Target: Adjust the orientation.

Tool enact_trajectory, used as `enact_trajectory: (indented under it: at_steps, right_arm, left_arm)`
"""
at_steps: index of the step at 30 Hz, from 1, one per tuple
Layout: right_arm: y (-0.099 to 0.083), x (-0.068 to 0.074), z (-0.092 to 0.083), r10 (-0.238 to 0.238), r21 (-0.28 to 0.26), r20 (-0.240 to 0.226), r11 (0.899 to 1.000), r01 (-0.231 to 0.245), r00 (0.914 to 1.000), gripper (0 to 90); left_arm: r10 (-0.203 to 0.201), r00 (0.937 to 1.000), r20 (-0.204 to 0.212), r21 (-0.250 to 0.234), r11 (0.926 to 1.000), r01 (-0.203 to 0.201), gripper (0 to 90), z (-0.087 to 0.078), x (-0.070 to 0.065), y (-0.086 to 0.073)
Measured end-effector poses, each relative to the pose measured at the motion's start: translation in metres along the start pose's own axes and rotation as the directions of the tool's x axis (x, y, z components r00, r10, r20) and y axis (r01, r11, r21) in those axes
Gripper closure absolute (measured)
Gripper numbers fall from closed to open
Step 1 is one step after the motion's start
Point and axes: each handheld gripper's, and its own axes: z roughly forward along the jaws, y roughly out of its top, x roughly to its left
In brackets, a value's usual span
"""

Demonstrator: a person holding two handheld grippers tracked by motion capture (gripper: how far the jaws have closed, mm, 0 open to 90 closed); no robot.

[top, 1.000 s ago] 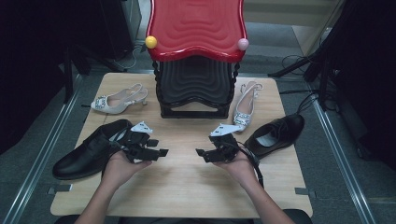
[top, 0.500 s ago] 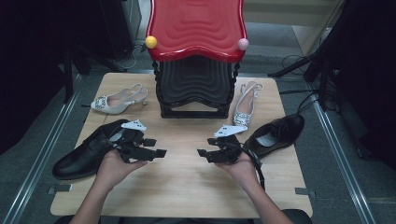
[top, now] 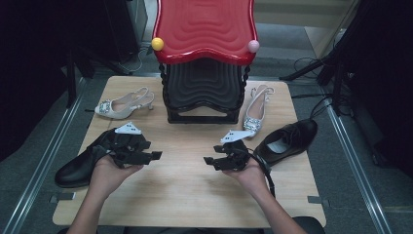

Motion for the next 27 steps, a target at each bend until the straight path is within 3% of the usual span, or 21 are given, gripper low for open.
enact_trajectory:
  at_steps: [5, 8, 16, 22, 27]
  right_arm:
    - [0.001, 0.002, 0.004, -0.012, 0.019, -0.01, 1.0, 0.013, 0.9999, 41.0]
    - [0.002, 0.003, 0.008, -0.017, 0.038, -0.016, 0.999, 0.017, 0.9997, 41.6]
    - [0.005, 0.007, 0.016, -0.033, 0.061, -0.034, 0.997, 0.035, 0.9989, 41.3]
    - [0.004, 0.008, 0.02, -0.039, 0.077, -0.039, 0.996, 0.041, 0.9985, 41.4]
    - [0.003, 0.008, 0.019, -0.038, 0.081, -0.038, 0.996, 0.041, 0.9986, 41.1]
  left_arm:
    - [-0.015, 0.9995, -0.027, -0.004, 0.9999, 0.015, 38.0, -0.011, 0.005, -0.003]
    - [-0.021, 0.9976, -0.066, -0.015, 0.9997, 0.02, 40.0, -0.018, 0.008, -0.004]
    - [-0.056, 0.9918, -0.115, -0.019, 0.9984, 0.054, 42.4, -0.031, 0.023, -0.004]
    - [-0.092, 0.9831, -0.158, -0.011, 0.9958, 0.091, 43.2, -0.033, 0.038, 0.0]
    - [-0.121, 0.9813, -0.15, 0.006, 0.9923, 0.124, 44.1, -0.023, 0.051, 0.008]
